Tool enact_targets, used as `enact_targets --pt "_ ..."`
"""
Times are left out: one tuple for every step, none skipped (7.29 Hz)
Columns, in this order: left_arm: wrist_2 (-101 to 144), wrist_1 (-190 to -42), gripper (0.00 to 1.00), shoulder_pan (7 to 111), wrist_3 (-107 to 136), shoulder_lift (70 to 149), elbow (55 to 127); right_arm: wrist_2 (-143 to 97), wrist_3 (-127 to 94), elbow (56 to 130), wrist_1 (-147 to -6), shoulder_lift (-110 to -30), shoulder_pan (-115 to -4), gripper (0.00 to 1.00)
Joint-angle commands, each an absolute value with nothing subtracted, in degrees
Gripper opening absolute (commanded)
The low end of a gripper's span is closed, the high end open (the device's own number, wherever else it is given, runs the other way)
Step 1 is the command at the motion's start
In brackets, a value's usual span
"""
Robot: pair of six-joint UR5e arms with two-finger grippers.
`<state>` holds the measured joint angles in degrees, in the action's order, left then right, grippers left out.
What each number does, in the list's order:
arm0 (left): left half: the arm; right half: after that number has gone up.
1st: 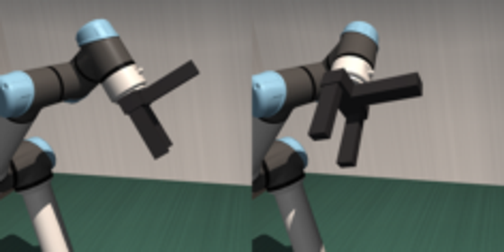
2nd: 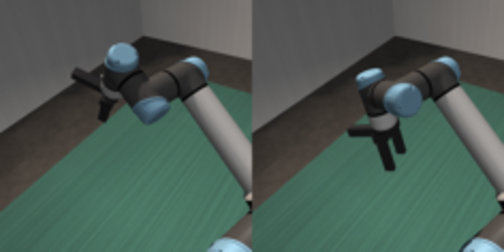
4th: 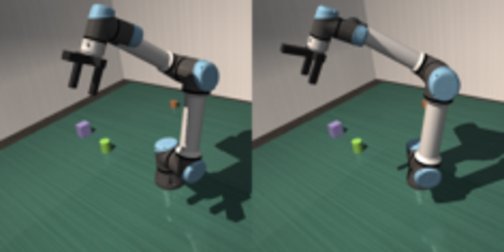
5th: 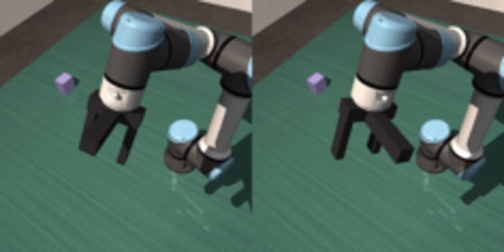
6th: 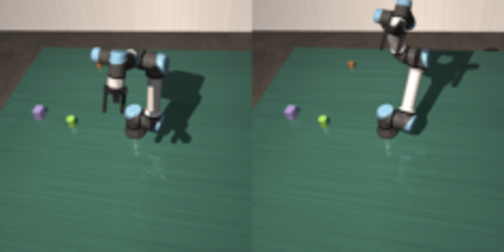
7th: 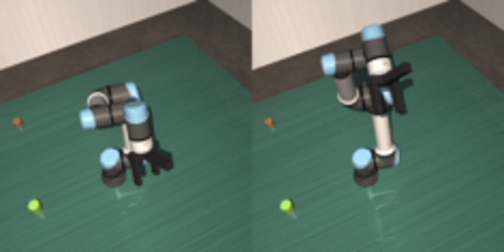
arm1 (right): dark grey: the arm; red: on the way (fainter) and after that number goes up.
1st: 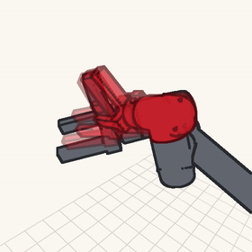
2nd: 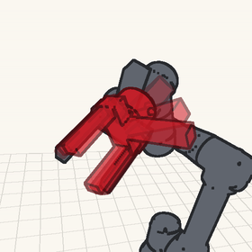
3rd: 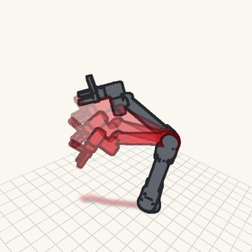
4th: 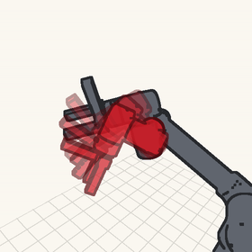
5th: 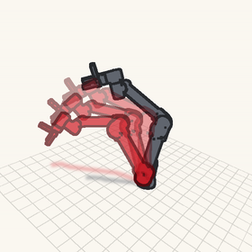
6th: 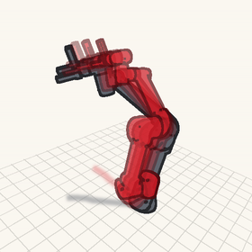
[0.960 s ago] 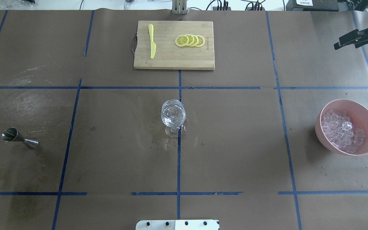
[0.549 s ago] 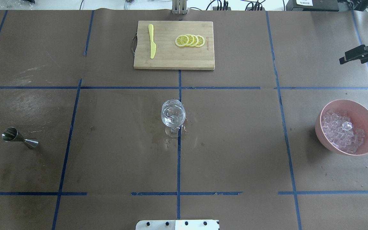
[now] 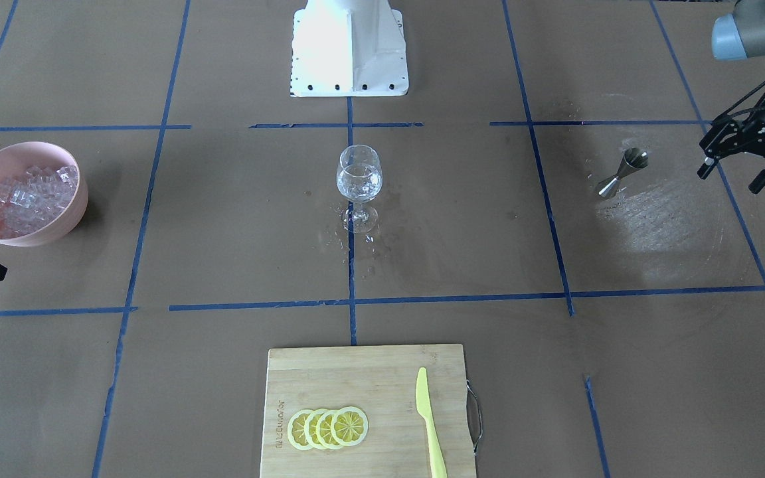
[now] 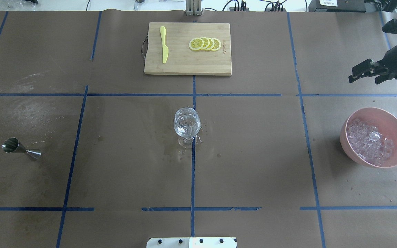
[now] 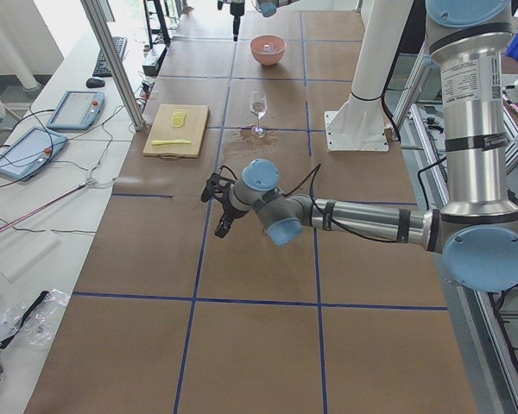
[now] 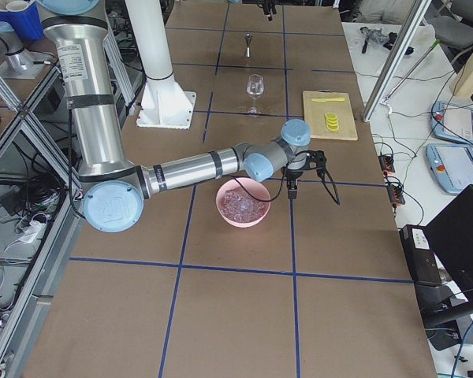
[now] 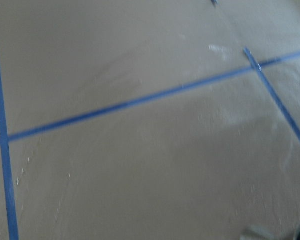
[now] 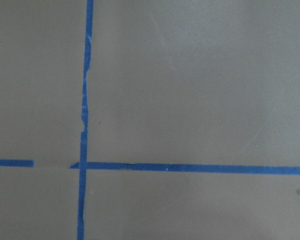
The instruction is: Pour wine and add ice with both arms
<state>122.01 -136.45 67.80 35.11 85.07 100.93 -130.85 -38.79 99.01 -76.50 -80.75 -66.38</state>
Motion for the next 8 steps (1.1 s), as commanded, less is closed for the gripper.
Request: enact_targets --pt "122.43 -130.87 0.99 69.6 35.15 90.88 99.94 -127.54 -38.85 111.4 -89.53 -86.0 -64.26 0.99" --pt "122.43 -130.35 1.0 70.04 35.59 90.18 99.67 -127.27 -38.67 111.97 -87.47 -91.7 -61.9 0.99" --pt "122.34 -130.34 1.0 70.05 35.94 90.18 99.32 -127.53 -39.28 110.06 -84.32 -94.02 -60.74 0.99" --pt "122.43 -130.43 1.0 69.96 36.03 90.35 99.49 -127.62 -42.16 108.82 -83.5 -94.22 -59.51 0.96" --pt "122.34 -130.43 1.0 69.96 36.12 90.26 100.1 -127.01 -44.8 106.81 -81.41 -93.61 -57.67 0.92" --pt "122.34 -130.52 1.0 69.96 37.52 90.26 100.37 -127.09 -45.78 104.09 -77.73 -94.13 -57.66 0.86" --pt "122.08 -130.78 1.0 69.96 41.1 90.44 100.81 -127.35 -48.49 103.28 -76.48 -94.04 -57.4 0.77" --pt "121.99 -130.78 1.0 69.96 41.74 90.44 101.42 -127.44 -49.65 103.27 -75.68 -93.96 -57.31 0.56"
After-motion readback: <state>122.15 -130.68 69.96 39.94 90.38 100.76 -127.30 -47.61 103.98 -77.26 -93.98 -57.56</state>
